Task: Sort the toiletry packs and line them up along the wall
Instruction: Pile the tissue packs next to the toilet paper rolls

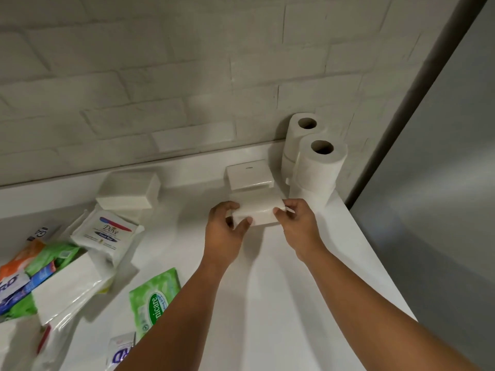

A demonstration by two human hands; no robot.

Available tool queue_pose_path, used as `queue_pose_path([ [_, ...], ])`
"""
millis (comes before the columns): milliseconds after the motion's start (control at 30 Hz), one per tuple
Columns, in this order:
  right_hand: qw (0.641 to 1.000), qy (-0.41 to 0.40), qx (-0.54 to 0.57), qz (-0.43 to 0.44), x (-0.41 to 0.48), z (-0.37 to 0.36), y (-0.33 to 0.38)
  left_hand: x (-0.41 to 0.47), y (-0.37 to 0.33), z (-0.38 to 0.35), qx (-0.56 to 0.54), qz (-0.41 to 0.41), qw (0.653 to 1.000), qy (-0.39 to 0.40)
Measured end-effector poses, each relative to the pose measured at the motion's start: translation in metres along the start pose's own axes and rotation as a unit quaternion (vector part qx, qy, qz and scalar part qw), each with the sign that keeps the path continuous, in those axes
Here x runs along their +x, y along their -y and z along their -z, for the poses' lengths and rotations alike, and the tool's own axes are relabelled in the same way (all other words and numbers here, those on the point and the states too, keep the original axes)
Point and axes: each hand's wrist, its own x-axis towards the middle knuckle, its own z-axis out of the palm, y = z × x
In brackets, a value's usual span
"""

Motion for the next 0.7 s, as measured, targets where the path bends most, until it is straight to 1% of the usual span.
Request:
queue_pose_path([
  [167, 0.999, 0.029, -0.04, 0.02, 0.011, 0.002, -0.012, 0.007, 0.014, -0.013, 0.055, 0.007, 0.998, -0.001],
  [300, 0.993, 0.057, -0.091, 0.042, 0.024, 0.001, -0.021, 0.016, 0.024, -0.022, 0.097, -0.014, 0.995, -0.008],
  [400, 0.988, 0.064, -0.125, 0.062, 0.033, -0.002, -0.024, 0.025, 0.026, -0.026, 0.086, -0.002, 0.996, -0.014],
  [467, 0.987, 0.063, -0.131, 0.068, 0.038, -0.006, -0.02, 0.029, 0.021, -0.026, 0.051, 0.012, 0.999, 0.007],
  [533, 0.986, 0.067, -0.137, 0.066, 0.044, -0.011, -0.015, 0.033, 0.016, -0.025, 0.02, 0.016, 0.999, 0.045],
  [600, 0.984, 0.073, -0.151, 0.058, 0.054, -0.016, -0.009, 0.04, 0.014, -0.024, 0.023, 0.024, 0.997, 0.073],
  [700, 0.985, 0.08, -0.151, 0.031, 0.067, -0.022, -0.003, 0.052, 0.013, -0.022, 0.057, 0.049, 0.991, 0.113],
])
